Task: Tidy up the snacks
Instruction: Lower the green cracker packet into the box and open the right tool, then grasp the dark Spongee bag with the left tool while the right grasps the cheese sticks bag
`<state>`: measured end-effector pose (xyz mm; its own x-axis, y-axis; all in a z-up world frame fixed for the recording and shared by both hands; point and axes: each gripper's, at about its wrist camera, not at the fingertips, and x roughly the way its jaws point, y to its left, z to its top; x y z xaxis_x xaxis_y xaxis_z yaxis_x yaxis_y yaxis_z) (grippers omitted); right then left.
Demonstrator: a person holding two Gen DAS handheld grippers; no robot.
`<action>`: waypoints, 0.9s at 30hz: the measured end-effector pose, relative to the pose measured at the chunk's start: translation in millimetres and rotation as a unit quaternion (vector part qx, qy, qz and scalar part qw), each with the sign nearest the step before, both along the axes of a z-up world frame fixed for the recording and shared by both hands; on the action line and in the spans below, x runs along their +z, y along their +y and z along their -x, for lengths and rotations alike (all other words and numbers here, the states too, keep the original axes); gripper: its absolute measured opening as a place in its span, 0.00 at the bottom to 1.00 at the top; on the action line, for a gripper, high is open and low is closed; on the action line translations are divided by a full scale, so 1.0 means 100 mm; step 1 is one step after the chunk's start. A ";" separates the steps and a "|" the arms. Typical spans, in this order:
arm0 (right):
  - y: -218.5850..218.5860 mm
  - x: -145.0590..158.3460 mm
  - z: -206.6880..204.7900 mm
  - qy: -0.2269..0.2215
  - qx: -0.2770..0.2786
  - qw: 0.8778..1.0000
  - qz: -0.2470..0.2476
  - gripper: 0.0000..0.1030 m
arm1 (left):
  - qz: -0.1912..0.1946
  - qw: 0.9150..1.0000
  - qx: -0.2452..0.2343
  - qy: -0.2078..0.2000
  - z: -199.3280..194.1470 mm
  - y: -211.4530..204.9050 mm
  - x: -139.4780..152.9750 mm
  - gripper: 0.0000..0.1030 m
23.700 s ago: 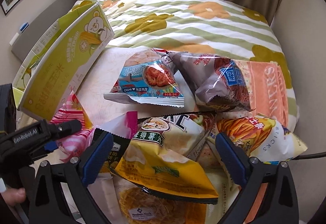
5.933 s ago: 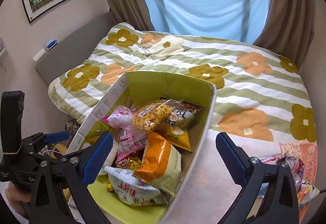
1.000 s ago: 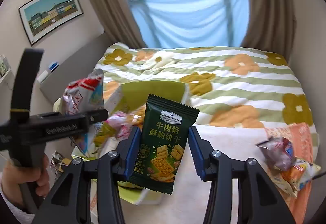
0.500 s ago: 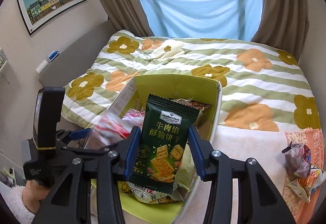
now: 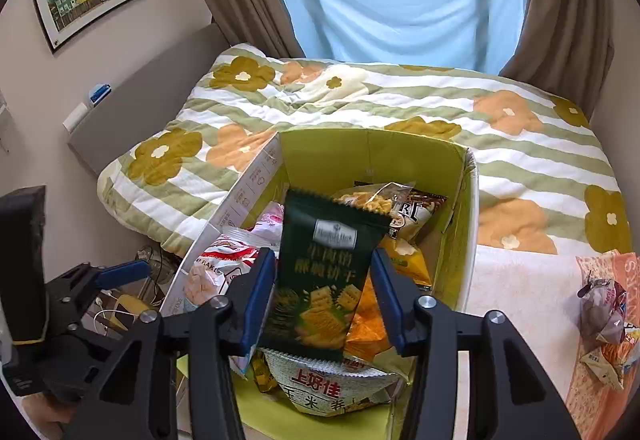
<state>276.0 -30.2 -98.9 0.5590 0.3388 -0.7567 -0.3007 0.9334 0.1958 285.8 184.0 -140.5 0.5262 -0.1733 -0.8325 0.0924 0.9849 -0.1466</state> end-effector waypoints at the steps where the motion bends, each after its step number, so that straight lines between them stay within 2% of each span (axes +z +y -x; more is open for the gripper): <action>1: 0.02 -0.01 0.00 0.002 0.000 1.000 0.000 0.70 | 0.002 1.000 0.002 0.001 0.02 0.03 0.00 1.00; 3: 0.03 -0.04 0.03 0.003 0.002 1.000 -0.010 0.94 | 0.001 1.000 0.006 -0.002 0.08 0.07 0.01 1.00; 4: 0.02 -0.04 0.05 -0.001 0.000 1.000 -0.014 0.95 | 0.000 1.000 0.006 -0.003 0.11 0.09 0.02 1.00; 11: -0.05 -0.02 0.33 -0.023 -0.013 1.000 -0.002 0.95 | -0.002 1.000 -0.004 -0.010 0.24 0.07 0.08 1.00; 16: -0.20 0.12 0.52 -0.041 -0.037 0.998 -0.007 0.95 | 0.008 0.999 -0.040 -0.027 0.28 -0.13 0.23 1.00; 22: -0.60 0.30 0.84 -0.055 -0.095 0.994 0.008 0.95 | 0.018 0.994 -0.103 -0.034 0.24 -0.59 0.34 1.00; 27: -1.16 0.30 1.09 -0.046 -0.164 0.985 0.019 0.95 | 0.028 0.986 -0.163 -0.036 0.24 -1.21 0.42 1.00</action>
<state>166.5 -146.5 -68.9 0.7003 0.1011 -0.7066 0.0041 0.9893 0.1457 262.2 62.9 -98.8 0.4920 -0.3872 -0.7798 0.4150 0.8917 -0.1809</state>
